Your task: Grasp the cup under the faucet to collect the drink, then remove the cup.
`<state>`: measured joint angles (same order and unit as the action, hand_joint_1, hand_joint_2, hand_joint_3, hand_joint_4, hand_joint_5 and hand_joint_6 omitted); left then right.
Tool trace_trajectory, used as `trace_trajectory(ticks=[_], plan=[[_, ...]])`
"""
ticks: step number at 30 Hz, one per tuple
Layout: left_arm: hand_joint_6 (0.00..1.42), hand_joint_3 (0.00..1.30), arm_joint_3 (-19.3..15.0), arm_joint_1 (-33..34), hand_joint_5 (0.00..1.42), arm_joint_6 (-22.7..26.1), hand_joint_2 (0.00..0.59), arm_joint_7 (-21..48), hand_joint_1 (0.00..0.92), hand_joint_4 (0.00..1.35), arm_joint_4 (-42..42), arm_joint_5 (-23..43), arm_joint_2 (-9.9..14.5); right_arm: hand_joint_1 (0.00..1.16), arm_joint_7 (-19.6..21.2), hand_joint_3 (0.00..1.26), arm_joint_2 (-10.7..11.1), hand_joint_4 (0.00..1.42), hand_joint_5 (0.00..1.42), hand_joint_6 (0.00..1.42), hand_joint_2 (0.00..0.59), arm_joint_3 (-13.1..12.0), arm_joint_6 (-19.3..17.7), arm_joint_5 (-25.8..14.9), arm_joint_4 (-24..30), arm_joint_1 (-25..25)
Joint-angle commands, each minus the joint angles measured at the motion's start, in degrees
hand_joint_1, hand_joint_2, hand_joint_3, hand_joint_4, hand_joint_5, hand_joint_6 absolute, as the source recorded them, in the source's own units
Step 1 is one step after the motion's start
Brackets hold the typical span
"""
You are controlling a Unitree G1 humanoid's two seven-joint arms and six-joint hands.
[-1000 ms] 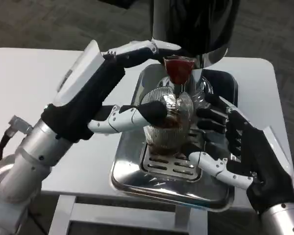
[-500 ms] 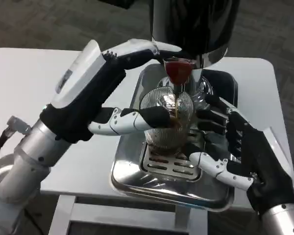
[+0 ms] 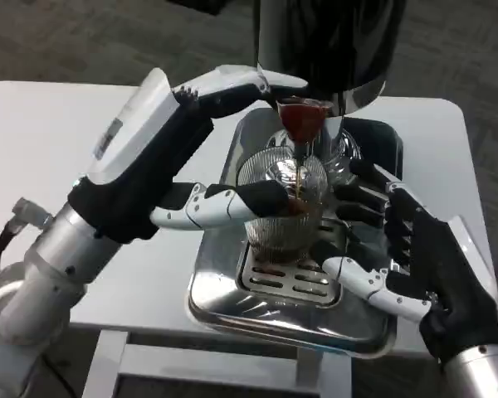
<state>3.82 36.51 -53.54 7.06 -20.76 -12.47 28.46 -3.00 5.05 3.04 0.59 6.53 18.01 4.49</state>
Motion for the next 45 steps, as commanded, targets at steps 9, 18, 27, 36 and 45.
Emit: trace_trajectory(ticks=[9,18,27,36,45], plan=[[0.32,0.66,2.1,-3.4,0.45,-1.0,0.123,2.1,0.0,0.44,-0.5,-4.5,1.7,0.86,0.1,0.18,-0.3,0.27,0.3,0.33,0.21,0.2,-1.4,-0.3,-0.3,-0.5],[0.31,0.66,1.8,-4.3,0.45,2.3,0.122,2.7,0.0,0.44,0.5,-1.9,1.0,0.86,0.2,0.18,-0.4,0.27,0.3,0.33,0.212,0.4,-1.3,-0.2,-0.4,-0.5],[0.28,0.64,2.6,-5.8,0.43,7.0,0.129,3.5,0.0,0.41,3.3,1.8,0.3,0.86,0.1,0.18,-0.3,0.27,0.3,0.33,0.212,0.2,-1.4,-0.4,0.0,-0.8],[0.24,0.54,2.3,-6.7,0.39,11.2,0.116,3.9,0.0,0.37,5.1,4.4,-1.1,0.87,0.0,0.18,0.0,0.27,0.3,0.33,0.216,-0.1,-1.6,-0.5,0.3,-1.1],[0.14,0.23,0.8,-7.5,0.26,16.1,0.098,6.1,0.0,0.19,5.8,9.7,-3.5,0.87,0.0,0.18,0.1,0.27,0.3,0.33,0.221,-0.2,-1.6,-0.5,0.3,-1.1]])
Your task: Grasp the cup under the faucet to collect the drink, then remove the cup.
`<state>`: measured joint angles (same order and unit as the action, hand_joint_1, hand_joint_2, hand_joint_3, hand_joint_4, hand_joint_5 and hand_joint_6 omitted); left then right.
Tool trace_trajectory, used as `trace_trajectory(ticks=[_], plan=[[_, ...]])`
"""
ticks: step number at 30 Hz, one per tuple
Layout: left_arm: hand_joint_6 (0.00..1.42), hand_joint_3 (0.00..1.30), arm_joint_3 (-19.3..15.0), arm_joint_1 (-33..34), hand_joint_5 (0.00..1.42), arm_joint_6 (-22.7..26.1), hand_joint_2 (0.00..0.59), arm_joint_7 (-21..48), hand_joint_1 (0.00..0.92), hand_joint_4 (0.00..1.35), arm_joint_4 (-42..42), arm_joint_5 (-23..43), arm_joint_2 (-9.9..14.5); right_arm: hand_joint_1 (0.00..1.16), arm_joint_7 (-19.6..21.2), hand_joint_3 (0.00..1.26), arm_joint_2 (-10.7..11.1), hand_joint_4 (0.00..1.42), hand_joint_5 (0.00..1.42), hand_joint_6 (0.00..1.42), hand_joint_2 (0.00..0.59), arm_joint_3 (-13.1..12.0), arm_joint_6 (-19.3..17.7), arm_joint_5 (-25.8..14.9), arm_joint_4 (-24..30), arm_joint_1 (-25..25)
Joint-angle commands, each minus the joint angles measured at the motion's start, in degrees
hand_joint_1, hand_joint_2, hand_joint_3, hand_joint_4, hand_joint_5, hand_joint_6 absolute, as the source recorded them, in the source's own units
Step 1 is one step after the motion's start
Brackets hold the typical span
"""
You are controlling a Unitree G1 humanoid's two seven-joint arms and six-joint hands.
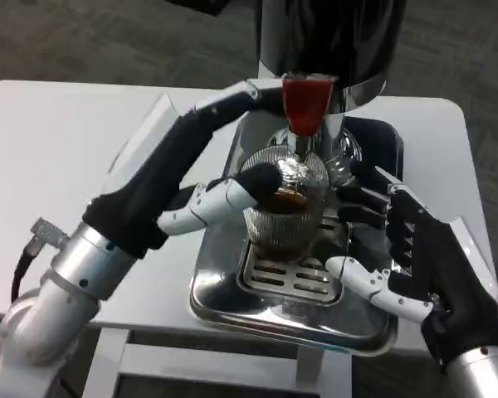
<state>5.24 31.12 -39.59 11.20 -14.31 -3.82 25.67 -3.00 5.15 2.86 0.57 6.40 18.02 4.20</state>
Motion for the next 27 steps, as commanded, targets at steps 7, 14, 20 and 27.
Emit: trace_trajectory(ticks=[7,14,20,27], plan=[[0.0,0.04,-3.2,-2.7,0.12,3.7,0.081,3.7,0.0,0.02,-0.5,3.3,-1.7,0.87,0.0,0.18,0.0,0.27,0.3,0.33,0.223,0.1,-1.5,-0.2,-0.1,-0.4],[0.0,0.0,-4.6,-3.0,0.07,4.2,0.069,3.9,0.0,0.0,0.9,3.1,-1.7,0.87,0.1,0.18,-0.2,0.27,0.3,0.33,0.224,0.2,-1.4,-0.1,-0.3,-0.1],[0.0,0.0,-5.7,-5.0,0.06,6.6,0.057,3.7,0.0,0.0,4.6,2.5,-1.3,0.87,0.0,0.18,-0.2,0.28,0.3,0.33,0.224,0.3,-1.4,-0.1,-0.3,0.0],[0.0,0.0,-8.8,-9.6,0.05,13.9,0.032,3.9,0.0,0.0,14.1,1.2,1.0,0.87,0.0,0.18,-0.2,0.28,0.3,0.33,0.224,0.6,-1.6,0.1,-0.4,0.2]])
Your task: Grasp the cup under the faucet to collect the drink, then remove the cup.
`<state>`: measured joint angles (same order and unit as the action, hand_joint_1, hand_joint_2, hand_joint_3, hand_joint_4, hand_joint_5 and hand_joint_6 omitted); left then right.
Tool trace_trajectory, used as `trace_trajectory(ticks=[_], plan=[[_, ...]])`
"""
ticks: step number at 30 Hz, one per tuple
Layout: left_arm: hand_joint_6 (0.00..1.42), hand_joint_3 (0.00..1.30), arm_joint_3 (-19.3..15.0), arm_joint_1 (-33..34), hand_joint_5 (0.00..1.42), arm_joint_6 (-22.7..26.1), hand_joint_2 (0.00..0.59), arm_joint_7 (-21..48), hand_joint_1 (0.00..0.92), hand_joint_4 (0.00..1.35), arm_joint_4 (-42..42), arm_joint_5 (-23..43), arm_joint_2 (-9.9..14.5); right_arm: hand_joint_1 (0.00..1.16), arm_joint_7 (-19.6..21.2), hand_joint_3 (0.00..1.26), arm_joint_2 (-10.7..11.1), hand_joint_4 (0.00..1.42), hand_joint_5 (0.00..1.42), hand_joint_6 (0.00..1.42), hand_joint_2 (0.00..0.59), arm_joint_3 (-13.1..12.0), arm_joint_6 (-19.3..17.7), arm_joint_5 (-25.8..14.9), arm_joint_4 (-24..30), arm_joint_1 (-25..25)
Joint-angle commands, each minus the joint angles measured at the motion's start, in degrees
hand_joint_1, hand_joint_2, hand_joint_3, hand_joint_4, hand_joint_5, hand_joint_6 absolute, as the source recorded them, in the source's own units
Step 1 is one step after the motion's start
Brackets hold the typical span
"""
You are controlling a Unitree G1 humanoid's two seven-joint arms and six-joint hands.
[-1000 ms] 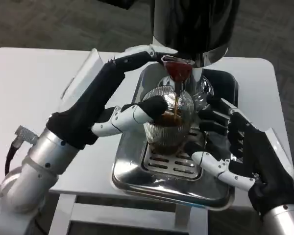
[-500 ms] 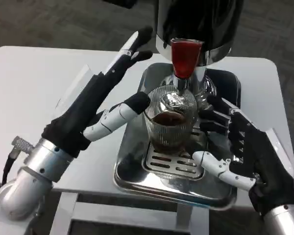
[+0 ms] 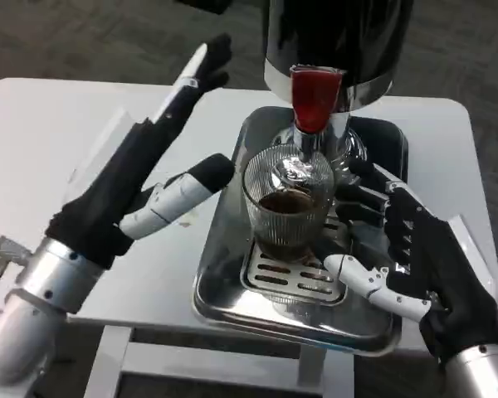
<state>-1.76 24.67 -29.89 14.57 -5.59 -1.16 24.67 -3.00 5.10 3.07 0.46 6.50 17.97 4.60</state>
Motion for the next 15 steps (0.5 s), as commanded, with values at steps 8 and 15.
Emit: trace_trajectory(ticks=[8,15], plan=[[0.0,0.0,-5.8,-6.3,0.0,11.8,0.031,5.3,0.0,0.0,11.1,-0.6,8.4,0.87,0.0,0.18,0.1,0.28,0.3,0.33,0.224,0.2,-1.0,0.1,-0.3,0.2],[0.0,0.0,-9.6,-10.2,0.0,11.4,0.03,7.6,0.0,0.0,11.8,-0.4,12.0,0.87,0.0,0.18,-0.2,0.28,0.3,0.33,0.219,0.6,-0.8,0.5,-0.5,0.4]])
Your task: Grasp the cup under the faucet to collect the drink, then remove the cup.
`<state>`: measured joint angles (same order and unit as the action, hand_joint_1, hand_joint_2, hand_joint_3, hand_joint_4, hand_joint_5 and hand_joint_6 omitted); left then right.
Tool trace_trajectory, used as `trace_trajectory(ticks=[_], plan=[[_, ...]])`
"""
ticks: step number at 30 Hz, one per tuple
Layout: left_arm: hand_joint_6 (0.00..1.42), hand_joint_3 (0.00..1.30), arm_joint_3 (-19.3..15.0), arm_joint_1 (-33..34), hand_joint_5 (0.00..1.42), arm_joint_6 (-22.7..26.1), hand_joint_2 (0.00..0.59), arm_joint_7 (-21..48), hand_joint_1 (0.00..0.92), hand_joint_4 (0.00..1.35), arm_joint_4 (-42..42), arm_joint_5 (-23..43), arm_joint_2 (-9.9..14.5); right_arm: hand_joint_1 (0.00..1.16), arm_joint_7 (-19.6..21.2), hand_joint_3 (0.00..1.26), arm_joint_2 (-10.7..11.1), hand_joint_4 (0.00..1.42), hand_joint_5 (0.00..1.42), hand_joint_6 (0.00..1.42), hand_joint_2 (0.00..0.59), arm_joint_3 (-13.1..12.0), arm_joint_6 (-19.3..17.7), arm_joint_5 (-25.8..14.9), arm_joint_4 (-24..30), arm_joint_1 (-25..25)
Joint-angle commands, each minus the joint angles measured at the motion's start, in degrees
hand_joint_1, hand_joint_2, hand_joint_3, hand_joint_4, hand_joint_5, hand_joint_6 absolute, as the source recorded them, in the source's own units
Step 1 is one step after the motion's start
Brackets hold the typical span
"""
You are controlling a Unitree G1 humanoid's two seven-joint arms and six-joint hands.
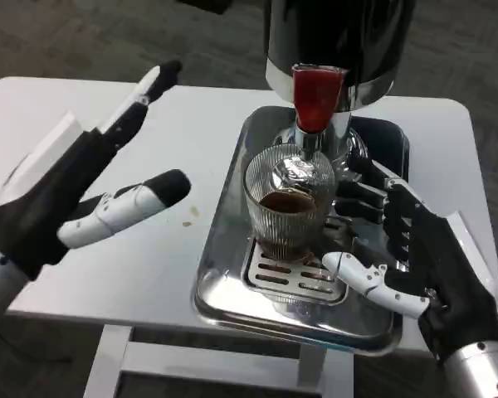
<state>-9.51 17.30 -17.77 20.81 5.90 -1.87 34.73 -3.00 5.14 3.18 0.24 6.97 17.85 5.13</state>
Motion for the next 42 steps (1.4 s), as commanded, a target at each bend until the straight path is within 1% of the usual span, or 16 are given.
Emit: trace_trajectory(ticks=[1,8,12,18,22,28,35,37,42], plan=[[0.0,0.0,-2.3,-3.5,0.0,-1.1,0.029,1.5,0.0,0.0,0.0,0.4,2.1,0.87,0.1,0.18,-0.3,0.28,0.3,0.32,0.218,0.6,-0.6,0.1,-0.4,-0.1],[0.0,0.0,-3.6,-6.9,0.0,-5.0,0.024,2.2,0.0,0.0,-2.4,-1.9,4.8,0.86,0.1,0.18,-0.6,0.28,0.3,0.32,0.214,1.1,-0.5,0.3,-0.5,0.0],[0.0,0.0,-3.6,-8.7,0.0,-7.7,0.022,2.0,0.0,0.0,-3.8,-3.6,6.0,0.85,0.2,0.18,-0.6,0.28,0.3,0.31,0.21,1.2,-0.6,0.5,-0.6,0.0],[0.0,0.0,-3.9,-12.2,0.0,-10.7,0.021,1.3,0.0,0.0,-4.0,-4.1,5.5,0.85,0.4,0.18,-0.5,0.28,0.3,0.31,0.206,0.9,-0.6,0.6,-1.2,0.3],[0.0,0.0,-4.6,-13.9,0.0,-11.4,0.022,0.9,0.0,0.0,-3.1,-4.6,5.7,0.84,0.6,0.18,-0.2,0.27,0.3,0.31,0.194,0.7,-1.2,0.9,-1.9,0.6],[0.0,0.0,-5.6,-16.0,0.0,-11.5,0.02,0.9,0.0,0.0,-2.2,-4.4,5.5,0.84,1.1,0.17,0.2,0.27,0.3,0.31,0.177,0.5,-2.1,1.8,-3.0,1.4],[0.0,0.0,-5.5,-16.9,0.0,-11.0,0.021,1.1,0.0,0.0,-0.9,-4.2,5.2,0.85,1.9,0.15,0.3,0.24,0.29,0.32,0.161,0.3,-3.4,3.3,-4.1,2.7],[0.0,0.0,-5.6,-17.0,0.0,-10.7,0.023,1.1,0.0,0.0,-0.5,-4.2,5.3,0.86,2.1,0.14,0.3,0.23,0.28,0.33,0.151,0.6,-3.5,3.8,-4.6,3.1],[0.0,0.0,-6.0,-17.4,0.0,-10.5,0.024,1.3,0.0,0.0,0.0,-4.1,5.5,0.86,2.7,0.13,-0.3,0.22,0.26,0.33,0.15,1.3,-4.0,4.7,-6.4,4.3]])
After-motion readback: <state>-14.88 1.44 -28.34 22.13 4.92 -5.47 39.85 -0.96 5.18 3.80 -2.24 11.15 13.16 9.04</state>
